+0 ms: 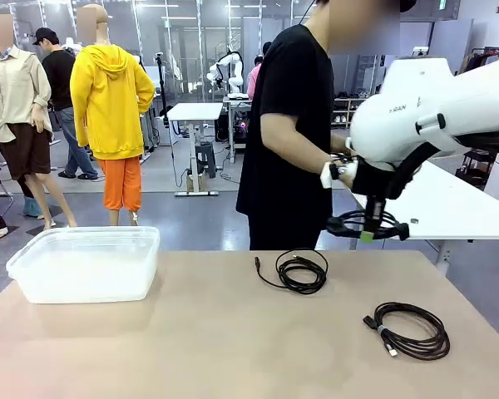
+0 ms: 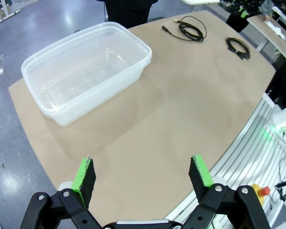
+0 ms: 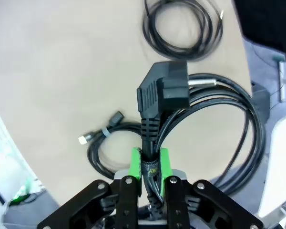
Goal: Organize and store the cables.
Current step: Place the Power Cable into the Organizing box.
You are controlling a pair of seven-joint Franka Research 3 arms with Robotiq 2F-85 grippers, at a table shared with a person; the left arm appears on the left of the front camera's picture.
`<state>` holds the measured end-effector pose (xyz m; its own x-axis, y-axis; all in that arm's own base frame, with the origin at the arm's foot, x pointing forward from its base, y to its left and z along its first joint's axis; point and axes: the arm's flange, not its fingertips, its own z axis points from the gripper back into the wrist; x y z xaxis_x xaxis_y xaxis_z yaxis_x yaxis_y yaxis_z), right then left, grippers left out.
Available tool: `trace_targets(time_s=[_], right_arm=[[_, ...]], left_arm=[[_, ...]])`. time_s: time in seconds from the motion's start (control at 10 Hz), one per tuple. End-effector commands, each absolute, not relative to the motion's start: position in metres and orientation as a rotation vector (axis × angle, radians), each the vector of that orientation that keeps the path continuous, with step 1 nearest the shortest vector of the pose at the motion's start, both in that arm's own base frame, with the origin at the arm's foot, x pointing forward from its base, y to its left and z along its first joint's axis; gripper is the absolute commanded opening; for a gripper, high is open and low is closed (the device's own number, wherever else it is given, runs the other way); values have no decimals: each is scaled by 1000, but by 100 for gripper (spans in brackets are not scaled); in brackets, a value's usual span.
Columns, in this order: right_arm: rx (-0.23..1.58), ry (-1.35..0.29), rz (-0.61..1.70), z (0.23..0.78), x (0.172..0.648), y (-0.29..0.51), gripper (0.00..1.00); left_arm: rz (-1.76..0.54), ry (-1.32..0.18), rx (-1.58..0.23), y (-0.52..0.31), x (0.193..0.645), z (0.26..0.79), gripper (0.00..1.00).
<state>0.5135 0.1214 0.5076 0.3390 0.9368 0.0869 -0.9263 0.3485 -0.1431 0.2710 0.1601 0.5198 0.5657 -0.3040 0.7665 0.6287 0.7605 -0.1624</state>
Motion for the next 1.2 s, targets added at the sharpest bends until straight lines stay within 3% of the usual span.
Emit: trace_targets(time_s=[0.0, 0.5, 1.1], right_arm=[[-39, -251, 1189, 503, 476, 181, 0], [46, -311, 1249, 457, 395, 309, 0], [68, -228, 1334, 349, 363, 373, 0]], left_arm=[[-589, -804, -461, 161, 270, 520, 100], [-589, -804, -461, 161, 270, 520, 100], [-589, -804, -461, 161, 270, 520, 100]])
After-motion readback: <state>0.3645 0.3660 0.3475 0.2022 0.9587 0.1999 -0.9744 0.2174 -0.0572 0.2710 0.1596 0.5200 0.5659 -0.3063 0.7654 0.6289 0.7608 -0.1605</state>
